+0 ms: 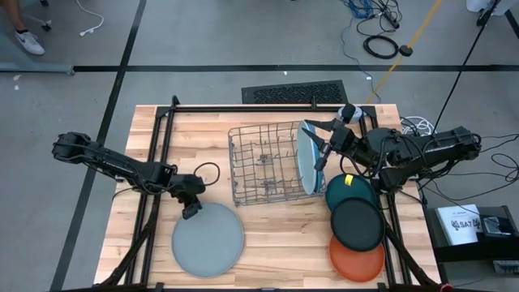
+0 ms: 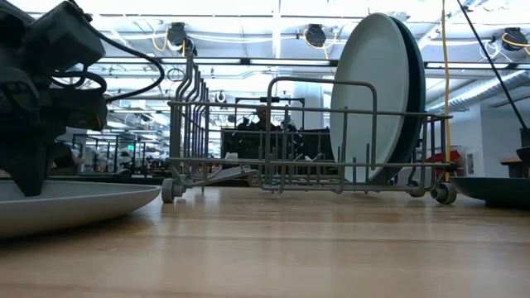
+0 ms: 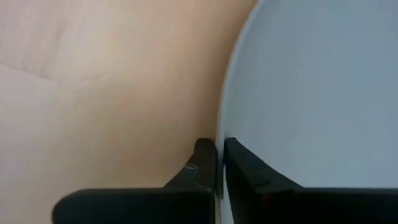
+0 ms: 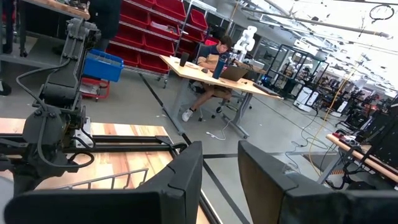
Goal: Sort dishes
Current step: Put the gray plate into the dish rack
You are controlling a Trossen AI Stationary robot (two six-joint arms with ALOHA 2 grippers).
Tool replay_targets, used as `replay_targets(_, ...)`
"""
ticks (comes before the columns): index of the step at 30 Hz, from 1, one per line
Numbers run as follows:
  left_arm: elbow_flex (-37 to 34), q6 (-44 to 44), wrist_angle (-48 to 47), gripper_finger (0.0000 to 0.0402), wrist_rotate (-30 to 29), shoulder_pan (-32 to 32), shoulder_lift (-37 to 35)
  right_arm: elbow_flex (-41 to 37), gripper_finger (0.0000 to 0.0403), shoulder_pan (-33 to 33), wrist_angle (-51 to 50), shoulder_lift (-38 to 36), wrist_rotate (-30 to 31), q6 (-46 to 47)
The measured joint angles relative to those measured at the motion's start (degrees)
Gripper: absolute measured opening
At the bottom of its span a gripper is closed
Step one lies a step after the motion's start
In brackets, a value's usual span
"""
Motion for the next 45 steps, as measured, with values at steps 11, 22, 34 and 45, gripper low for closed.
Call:
replay_targets(11,0.8,3.53,4.56,0.0002,-0.52,-0.02,0.26,0.0,0.0098,0.0,-0.02,0.0,0.0,-0.12)
replay_targets(22,12.2,15.51,-2.3,0.0,0.07,-0.11,0.01,0.0,0.0098,0.0,-0.16,-0.01,0.17,-0.22)
replay_targets(34,38.72,29.18,-28.78,0.0,-2.86,-0.29,-0.06,0.0,0.0098,0.0,-0.31,-0.01,0.17,-0.22)
replay_targets(45,64.22,58.45,-22.95,0.0,-24.4,-2.26,-0.18,0.0,0.0098,0.0,-2.6,-0.02,0.17,0.96)
